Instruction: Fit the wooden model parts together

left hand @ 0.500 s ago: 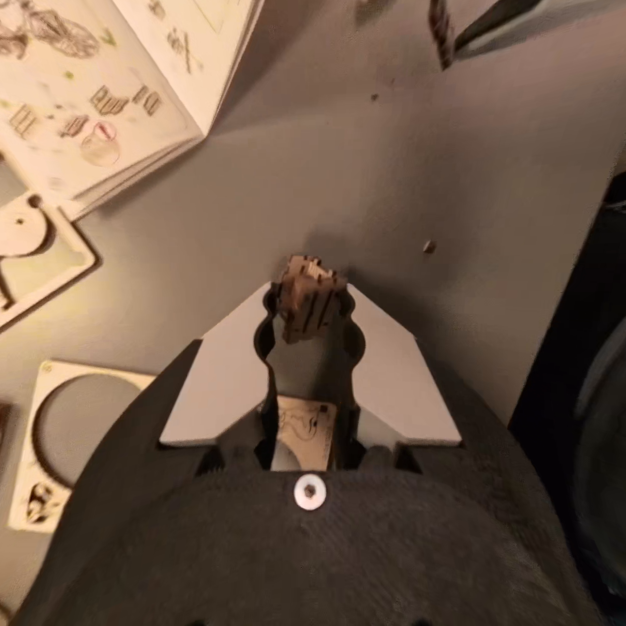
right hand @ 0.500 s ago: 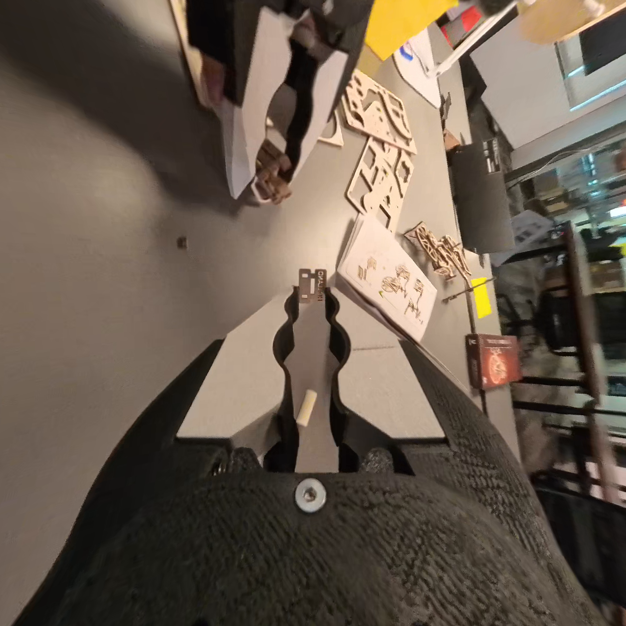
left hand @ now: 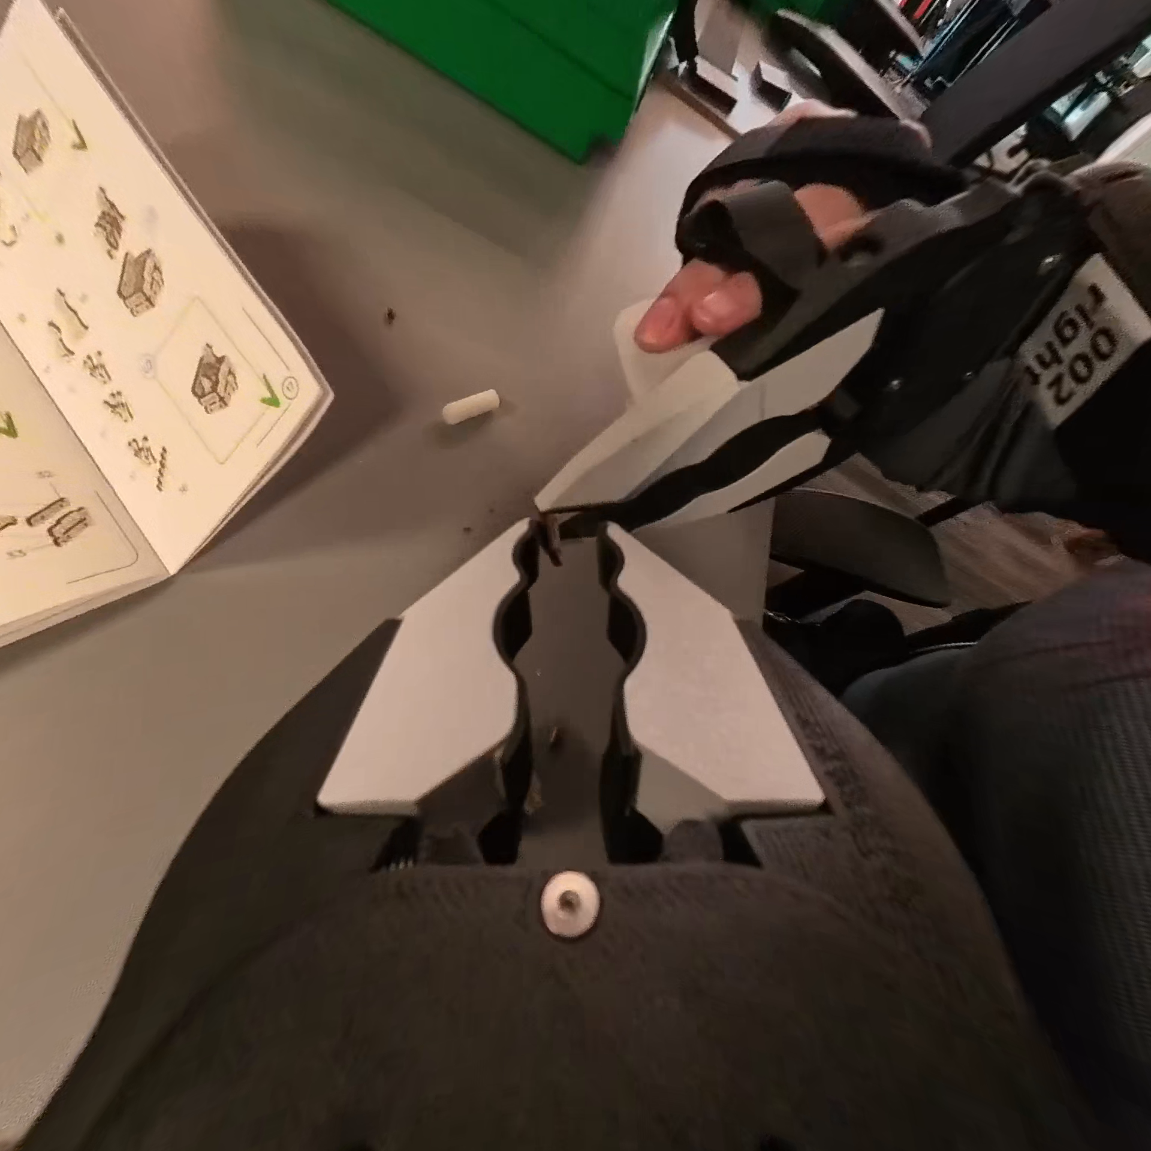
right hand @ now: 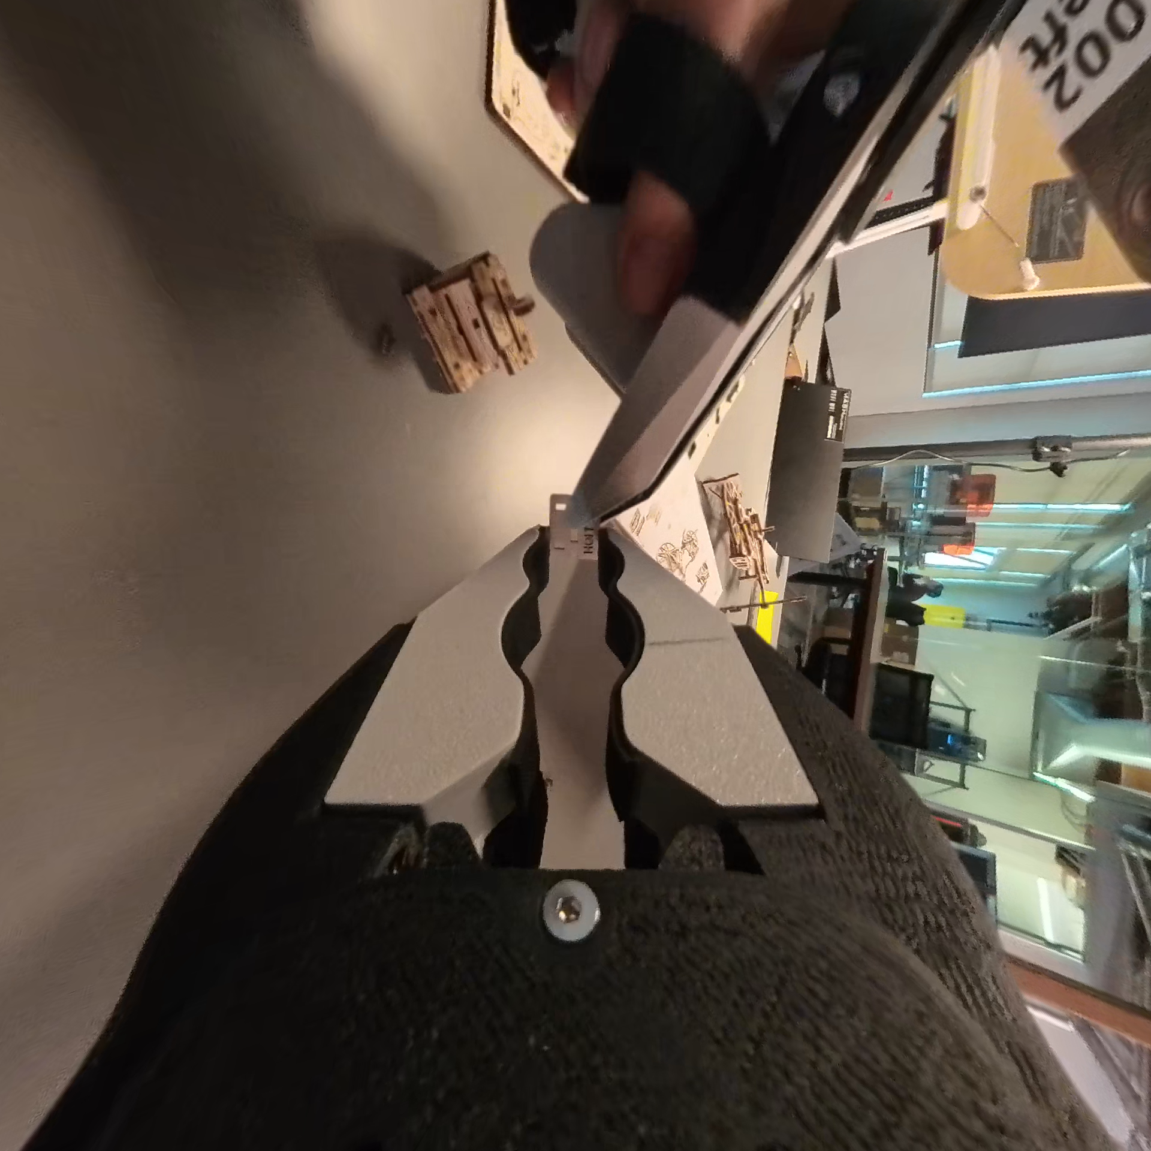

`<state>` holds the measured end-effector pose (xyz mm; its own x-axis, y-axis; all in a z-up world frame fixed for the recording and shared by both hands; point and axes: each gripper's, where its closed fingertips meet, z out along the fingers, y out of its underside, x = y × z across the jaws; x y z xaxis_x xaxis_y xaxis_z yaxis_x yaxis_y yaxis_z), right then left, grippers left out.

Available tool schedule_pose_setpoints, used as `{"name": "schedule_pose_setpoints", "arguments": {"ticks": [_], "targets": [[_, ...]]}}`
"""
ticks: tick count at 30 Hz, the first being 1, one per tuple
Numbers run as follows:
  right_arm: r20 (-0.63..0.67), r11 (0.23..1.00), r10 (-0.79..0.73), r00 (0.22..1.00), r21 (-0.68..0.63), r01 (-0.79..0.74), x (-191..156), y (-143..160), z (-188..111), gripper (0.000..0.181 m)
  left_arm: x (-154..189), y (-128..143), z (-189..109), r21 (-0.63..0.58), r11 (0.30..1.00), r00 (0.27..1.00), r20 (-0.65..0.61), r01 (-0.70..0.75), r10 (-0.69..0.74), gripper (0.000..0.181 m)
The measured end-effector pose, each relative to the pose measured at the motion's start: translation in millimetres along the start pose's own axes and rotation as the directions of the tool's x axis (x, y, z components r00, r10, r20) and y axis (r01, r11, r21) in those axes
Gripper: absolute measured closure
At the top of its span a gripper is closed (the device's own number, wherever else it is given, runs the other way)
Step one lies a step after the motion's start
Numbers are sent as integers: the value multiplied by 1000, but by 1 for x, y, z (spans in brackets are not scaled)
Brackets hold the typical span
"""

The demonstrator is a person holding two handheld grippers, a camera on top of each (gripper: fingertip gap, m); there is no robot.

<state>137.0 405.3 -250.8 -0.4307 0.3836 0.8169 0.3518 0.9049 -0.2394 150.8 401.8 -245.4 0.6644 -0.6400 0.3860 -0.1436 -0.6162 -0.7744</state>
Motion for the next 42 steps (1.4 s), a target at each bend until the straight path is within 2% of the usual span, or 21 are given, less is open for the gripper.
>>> {"name": "schedule_pose_setpoints", "arguments": {"ticks": [2,3,5,6,7,9,11,13,16,18,20,22,24,26,29,31,42], "targets": [[0,1000,1,1000,9,-1,-1,1,0,167,-7,0,3,-2,1000,999,33,-14,14,179],[-7,1000,22,1000,18,-22,0,2,0,165,-6,-2,3,12,1000,1000,20,-21,21,180],[-15,980,196,980,17,-196,6,15,-3,146,-5,-10,0,75,997,1000,-3,-6,7,180],[-10,934,356,934,5,-356,9,29,-4,142,-8,-14,-3,110,994,1000,10,-1,0,180],[13,856,517,856,-14,-517,8,44,-5,142,-10,-17,-7,141,990,1000,19,3,-6,180],[81,665,746,661,-59,-744,-6,70,-5,145,-12,-26,-13,221,975,1000,23,15,-21,180],[114,535,844,525,-93,-840,-18,85,-3,152,-13,-32,-16,276,961,999,23,25,-32,180],[119,482,876,468,-160,-861,-30,96,0,154,-13,-36,-17,311,950,999,17,32,-39,180],[114,469,883,455,-192,-862,-37,101,5,160,-11,-41,-17,354,934,998,-11,55,-55,180],[113,458,889,444,-203,-865,-37,101,7,174,-12,-47,-20,402,913,998,-16,68,-68,180],[41,449,892,450,-200,-871,-26,105,8,174,-14,-57,-25,486,870,996,-4,80,-89,180],[-18,451,892,452,-37,-892,8,87,1,174,-14,-68,-32,581,809,994,5,86,-109,180],[-31,462,885,464,176,-869,45,52,-14,174,-16,-74,-35,643,762,991,30,81,-130,180],[-94,526,849,521,264,-809,66,28,-26,174,-15,-77,-37,680,729,989,32,85,-145,180],[-204,636,772,602,241,-733,75,15,-32,174,-14,-79,-37,688,719,988,25,94,-153,180],[-237,668,744,625,224,-709,78,12,-34,174,-14,-79,-36,688,720,988,22,96,-153,180],[-301,740,664,685,131,-660,75,15,-32,174,-9,-81,-36,688,720,990,20,89,-141,180]]}}
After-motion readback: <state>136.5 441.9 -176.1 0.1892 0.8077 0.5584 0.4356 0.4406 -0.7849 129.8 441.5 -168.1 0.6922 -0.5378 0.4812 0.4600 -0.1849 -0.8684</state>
